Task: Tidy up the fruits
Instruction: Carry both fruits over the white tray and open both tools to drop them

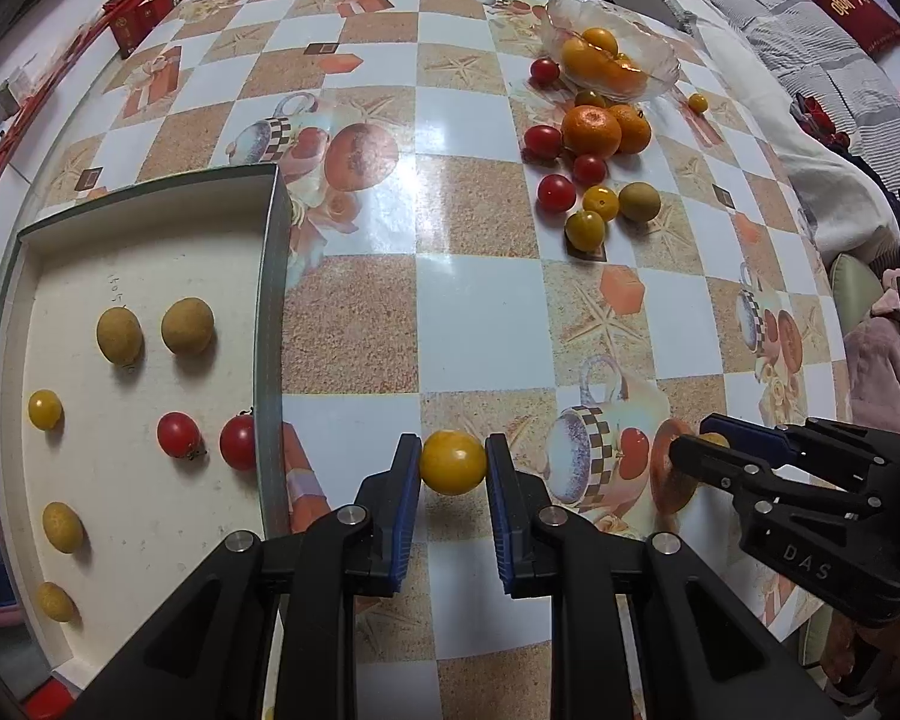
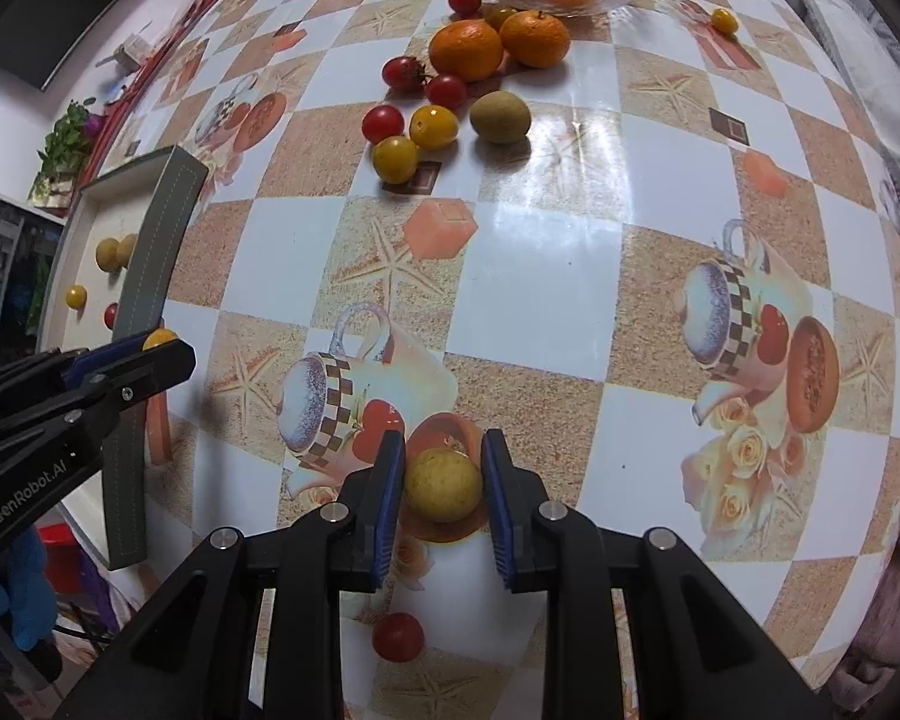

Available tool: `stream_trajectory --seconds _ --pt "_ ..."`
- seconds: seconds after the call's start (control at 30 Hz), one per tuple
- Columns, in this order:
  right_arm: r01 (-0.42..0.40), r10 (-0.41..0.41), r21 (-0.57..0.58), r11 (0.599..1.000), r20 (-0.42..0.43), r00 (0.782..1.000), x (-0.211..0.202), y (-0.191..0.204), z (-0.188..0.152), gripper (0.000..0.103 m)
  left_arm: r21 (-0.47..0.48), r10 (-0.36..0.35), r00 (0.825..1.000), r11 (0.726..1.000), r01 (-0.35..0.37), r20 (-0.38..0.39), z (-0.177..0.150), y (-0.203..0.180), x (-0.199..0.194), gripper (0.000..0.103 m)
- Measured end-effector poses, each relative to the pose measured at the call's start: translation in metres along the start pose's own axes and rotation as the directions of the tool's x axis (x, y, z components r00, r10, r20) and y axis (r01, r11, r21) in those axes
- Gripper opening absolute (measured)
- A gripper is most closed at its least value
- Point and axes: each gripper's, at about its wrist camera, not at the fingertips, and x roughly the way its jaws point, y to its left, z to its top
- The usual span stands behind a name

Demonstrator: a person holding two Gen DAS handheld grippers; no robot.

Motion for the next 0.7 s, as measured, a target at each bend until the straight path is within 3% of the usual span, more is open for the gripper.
stream_trajectory --seconds 0.33,0.7 --pt "-0.044 0.044 -0.007 0.999 0.036 0.998 -0.035 0.008 0.02 0.028 -0.031 0.007 0.999 1.0 -0.005 0.045 0.0 0.012 -0.026 0.023" --pt "-0.101 0.109 -0.148 0.984 0.041 0.993 -0.047 0.077 0.05 0.028 -0.132 0.049 0.995 0.991 -0.038 0.083 -0.014 0.06 -0.051 0.023"
